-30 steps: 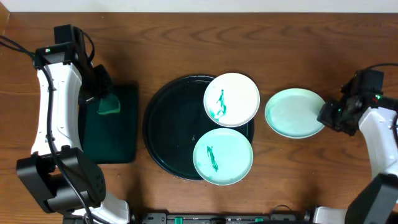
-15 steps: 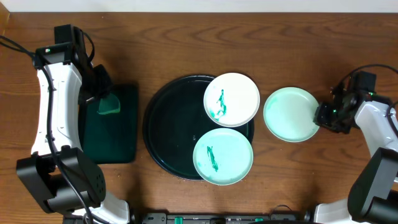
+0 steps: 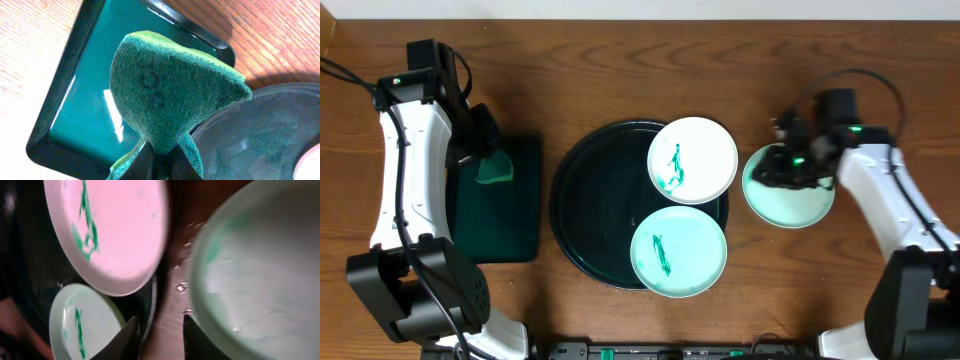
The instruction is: Clean dirty plates on tray and stack at the side
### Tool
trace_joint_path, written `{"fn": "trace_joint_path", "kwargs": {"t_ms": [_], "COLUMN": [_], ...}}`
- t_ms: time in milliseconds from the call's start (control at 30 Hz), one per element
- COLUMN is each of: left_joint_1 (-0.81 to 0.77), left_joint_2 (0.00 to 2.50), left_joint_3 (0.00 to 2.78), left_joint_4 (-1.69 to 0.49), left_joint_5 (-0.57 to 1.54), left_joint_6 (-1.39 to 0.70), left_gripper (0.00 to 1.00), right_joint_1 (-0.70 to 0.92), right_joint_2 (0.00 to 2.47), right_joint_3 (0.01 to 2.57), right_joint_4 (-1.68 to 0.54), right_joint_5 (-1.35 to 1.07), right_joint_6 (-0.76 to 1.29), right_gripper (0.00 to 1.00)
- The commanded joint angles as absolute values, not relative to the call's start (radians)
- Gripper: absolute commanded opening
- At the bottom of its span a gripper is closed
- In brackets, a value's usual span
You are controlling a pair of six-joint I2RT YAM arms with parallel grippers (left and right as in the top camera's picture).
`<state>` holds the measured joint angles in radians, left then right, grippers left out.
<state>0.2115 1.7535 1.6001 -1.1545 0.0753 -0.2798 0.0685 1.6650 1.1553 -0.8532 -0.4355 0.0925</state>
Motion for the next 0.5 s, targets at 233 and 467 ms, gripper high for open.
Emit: {"fn": "trace_joint_path", "kwargs": {"t_ms": [233,467], "left_joint_1": [0.212,0.212], "left_joint_2": [1.752,1.752], "left_joint_3": [1.601,1.601], "left_joint_4": [-1.155,-1.151], "left_joint_5": [0.066,0.066], "left_joint_6": [-0.259,-0.259], "left_gripper": [0.07,0.07], "right_joint_1": [0.28,0.337], "right_joint_2": [1.78,1.885], "right_joint_3": [1.129,1.121], "right_joint_4": [-0.849,-0.773], "right_joint_5": [-0.225,-0.208], "right_joint_6": [0.163,0.16], "right_gripper": [0.21,0.19]}}
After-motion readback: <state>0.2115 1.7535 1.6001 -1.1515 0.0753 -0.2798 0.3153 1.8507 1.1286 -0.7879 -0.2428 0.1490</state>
